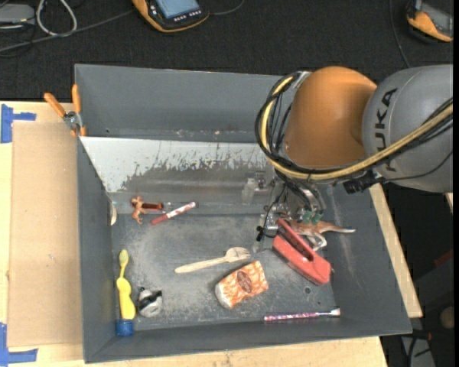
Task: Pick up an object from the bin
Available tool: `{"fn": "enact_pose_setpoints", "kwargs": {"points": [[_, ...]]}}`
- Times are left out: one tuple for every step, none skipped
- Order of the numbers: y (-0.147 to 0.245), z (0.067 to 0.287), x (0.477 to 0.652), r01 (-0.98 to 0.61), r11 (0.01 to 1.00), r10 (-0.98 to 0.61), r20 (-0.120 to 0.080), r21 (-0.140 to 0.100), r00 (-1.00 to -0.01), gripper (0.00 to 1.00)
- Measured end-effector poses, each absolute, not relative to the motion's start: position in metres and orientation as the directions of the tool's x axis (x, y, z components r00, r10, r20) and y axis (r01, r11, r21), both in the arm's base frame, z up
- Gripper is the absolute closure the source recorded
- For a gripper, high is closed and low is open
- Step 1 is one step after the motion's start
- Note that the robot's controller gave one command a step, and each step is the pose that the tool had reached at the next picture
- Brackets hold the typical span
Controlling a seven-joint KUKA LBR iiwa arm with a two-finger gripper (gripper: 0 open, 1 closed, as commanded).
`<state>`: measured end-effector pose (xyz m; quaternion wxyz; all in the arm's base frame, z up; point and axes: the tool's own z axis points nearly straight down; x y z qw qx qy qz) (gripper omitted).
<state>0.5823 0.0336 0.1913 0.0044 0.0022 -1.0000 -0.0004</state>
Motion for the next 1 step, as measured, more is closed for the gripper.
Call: {"fn": "enact_pose_setpoints", "kwargs": {"points": [[0.0334, 0.1961, 0.5838, -0.003, 1.000, -0.003, 0.001, 0.001, -1.000, 0.00]]}}
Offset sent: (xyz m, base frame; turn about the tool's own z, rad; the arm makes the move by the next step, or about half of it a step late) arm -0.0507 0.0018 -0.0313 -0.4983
